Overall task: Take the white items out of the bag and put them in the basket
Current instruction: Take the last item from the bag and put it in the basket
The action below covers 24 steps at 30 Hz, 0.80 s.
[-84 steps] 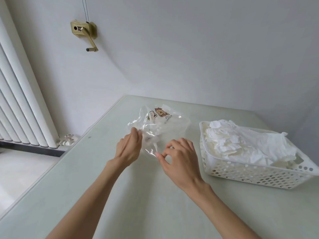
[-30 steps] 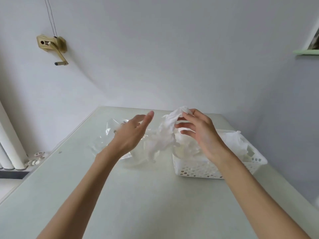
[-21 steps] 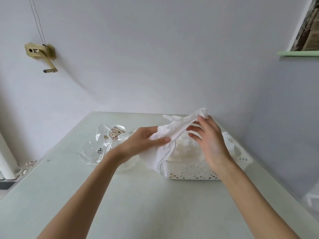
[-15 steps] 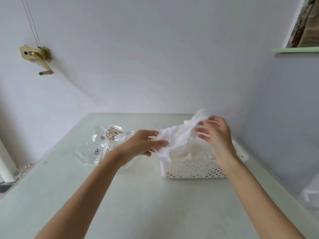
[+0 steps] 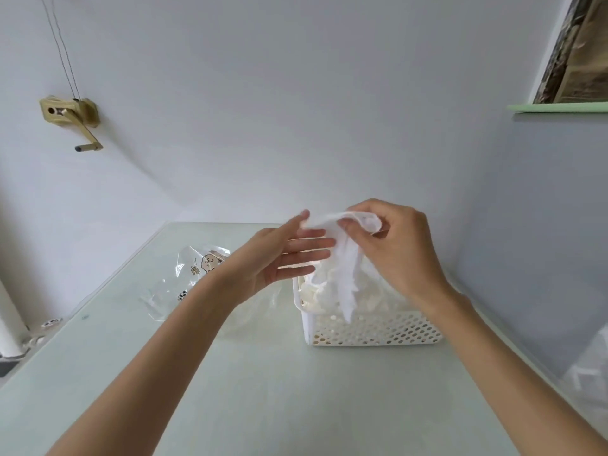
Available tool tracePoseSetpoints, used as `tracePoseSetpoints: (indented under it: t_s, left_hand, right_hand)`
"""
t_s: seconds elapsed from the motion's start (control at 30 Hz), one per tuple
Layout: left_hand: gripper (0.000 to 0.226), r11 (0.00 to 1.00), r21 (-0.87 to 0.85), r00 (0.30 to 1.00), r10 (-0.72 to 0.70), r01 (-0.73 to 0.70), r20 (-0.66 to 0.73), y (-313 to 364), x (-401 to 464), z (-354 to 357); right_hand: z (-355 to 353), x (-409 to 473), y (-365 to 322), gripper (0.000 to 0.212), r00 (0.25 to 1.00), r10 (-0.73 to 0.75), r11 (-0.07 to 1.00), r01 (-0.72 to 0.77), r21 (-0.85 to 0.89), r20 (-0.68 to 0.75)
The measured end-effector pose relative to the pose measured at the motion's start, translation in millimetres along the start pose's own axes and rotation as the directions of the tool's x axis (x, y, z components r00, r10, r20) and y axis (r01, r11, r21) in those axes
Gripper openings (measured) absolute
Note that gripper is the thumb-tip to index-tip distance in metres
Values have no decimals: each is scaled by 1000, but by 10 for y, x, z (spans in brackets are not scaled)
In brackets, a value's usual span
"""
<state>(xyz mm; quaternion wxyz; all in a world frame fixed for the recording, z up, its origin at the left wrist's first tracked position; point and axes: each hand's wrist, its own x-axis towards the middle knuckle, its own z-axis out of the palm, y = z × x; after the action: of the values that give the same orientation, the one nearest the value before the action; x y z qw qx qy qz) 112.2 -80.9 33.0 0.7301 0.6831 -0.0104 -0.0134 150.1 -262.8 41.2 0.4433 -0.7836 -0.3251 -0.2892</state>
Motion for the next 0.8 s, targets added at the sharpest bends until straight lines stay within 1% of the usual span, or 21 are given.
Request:
tracePoseSetpoints:
  t_s: [0.03,0.07,0.1,0.13,0.17,0.2,0.23,0.27,0.3,0.33,0.37,0.4,0.43,0.5,0.53,0.57,0.63,0.67,0.73,0.77,0.8]
  left_hand:
    - [49,999,44,999,18,-17,-35,8,-1,-25]
    - [59,994,103,996,56,-49,-64,0,5,-54]
    - [69,981,171,992,108,-96,-64,-2,12,-69]
    - [76,957,247,986,162,-150,-29,-6,17,-76]
    - [77,931,306,980,196,-198,39,-8,13,-72]
    - [69,913,333,971,205,-234,120,-14,13,-60]
    - [57,908,332,962,205,-255,179,-17,13,-42]
    - [41,908,321,958,222,-271,182,-21,13,-24]
    - [26,905,303,954,273,-299,128,-17,9,2]
    - [22,903,281,944,329,-325,34,-20,3,29]
    - [24,899,263,925,377,-351,-54,-45,14,55]
    - [26,888,252,900,421,-384,-111,-64,12,108]
    - [28,870,251,872,467,-424,-144,-78,13,167]
    - [30,825,271,809,553,-497,-199,-117,35,275]
    - [30,810,295,781,577,-507,-240,-127,47,300]
    - [29,795,334,748,598,-507,-287,-138,59,296]
    - [31,756,462,690,635,-464,-347,-192,84,212]
    - [31,733,527,672,650,-431,-355,-211,73,158]
    - [35,716,587,672,648,-378,-357,-234,53,37]
    - [37,733,577,690,625,-360,-364,-239,46,-27]
    - [38,753,558,709,601,-348,-369,-244,40,-86]
  right_hand:
    - [-35,83,-2,6,999,50,996,-50,70,6]
    - [-59,149,-9,9,994,98,985,-105,137,55]
    - [-85,201,-29,11,980,148,963,-172,206,131]
    - [-105,228,-51,12,958,185,929,-243,278,221]
    - [-115,237,-72,13,926,209,884,-316,344,314]
    - [-125,238,-81,14,894,218,842,-375,388,391]
    - [-133,236,-81,17,869,227,804,-423,419,440]
    - [-136,231,-66,18,858,240,769,-453,450,454]
    - [-130,223,-52,16,858,271,727,-480,491,437]
    - [-107,210,-40,13,865,326,686,-493,535,381]
    - [-79,186,-41,11,865,395,648,-501,573,309]
    - [-35,148,-40,10,853,458,618,-508,600,251]
    - [19,102,-53,14,834,499,597,-529,603,237]
    - [146,-29,-74,29,810,490,613,-584,532,323]
    - [193,-96,-89,32,798,477,628,-602,493,368]
    - [211,-149,-101,29,788,480,627,-615,478,385]
    - [163,-209,-42,23,778,474,581,-628,517,412]
    - [110,-229,8,25,775,450,560,-632,535,444]
    - [-15,-293,114,34,748,414,583,-655,480,519]
    - [-74,-342,179,31,725,421,605,-672,426,546]
    - [-133,-394,258,24,698,439,634,-687,356,566]
